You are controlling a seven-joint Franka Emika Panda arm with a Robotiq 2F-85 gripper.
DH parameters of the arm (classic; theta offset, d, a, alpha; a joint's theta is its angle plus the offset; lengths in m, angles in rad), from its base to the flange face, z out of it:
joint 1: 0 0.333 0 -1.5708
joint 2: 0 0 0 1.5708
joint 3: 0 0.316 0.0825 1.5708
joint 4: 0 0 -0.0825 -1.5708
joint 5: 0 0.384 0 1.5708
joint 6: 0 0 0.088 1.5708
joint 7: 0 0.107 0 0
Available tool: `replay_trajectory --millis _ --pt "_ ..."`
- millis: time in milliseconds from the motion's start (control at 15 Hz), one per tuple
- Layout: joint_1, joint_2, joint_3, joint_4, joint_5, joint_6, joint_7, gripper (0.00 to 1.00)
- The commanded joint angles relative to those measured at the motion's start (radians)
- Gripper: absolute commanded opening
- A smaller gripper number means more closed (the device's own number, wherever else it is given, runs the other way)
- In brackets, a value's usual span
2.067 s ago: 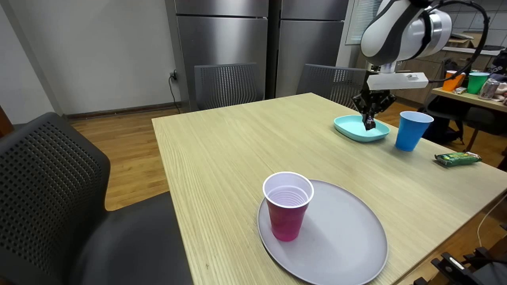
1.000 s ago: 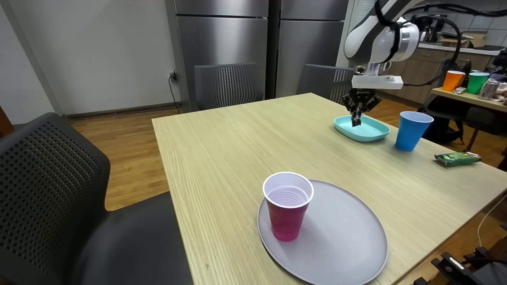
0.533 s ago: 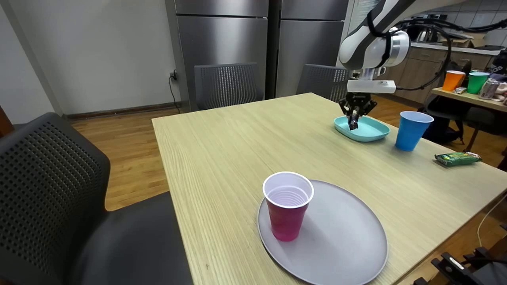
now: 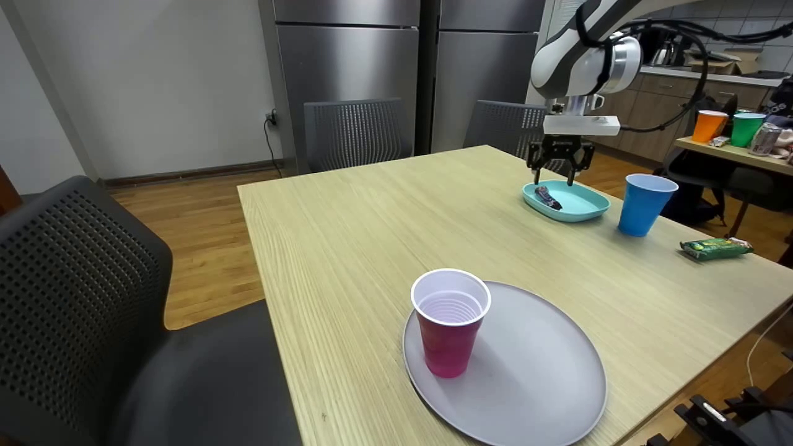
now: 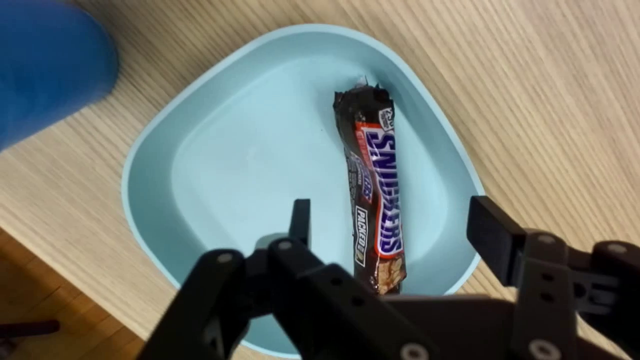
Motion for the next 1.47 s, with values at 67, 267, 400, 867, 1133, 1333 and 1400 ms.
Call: replay_trajectory --millis 67,267,400,867,1133,1333,1400 --pt "-0.020 -0.090 0.011 -0.044 0.002 -0.086 -0.003 1.00" --pt "-0.033 -0.152 0.008 -0.091 0.008 -0.116 -0.003 1.00" --pt "-0.045 -0.196 0.009 -0.133 0.010 -0.126 -0.018 1.00" --pt "-0.077 -0.314 0.001 -0.294 0.000 -0.097 -0.062 1.00" --pt "-0.077 -0.362 -0.018 -0.388 -0.015 -0.069 -0.065 1.00" --pt "-0.070 -0.374 -0.034 -0.425 -0.028 -0.045 -0.049 1.00" --pt "-0.070 -0.376 -0.036 -0.431 -0.029 -0.038 -0.048 1.00"
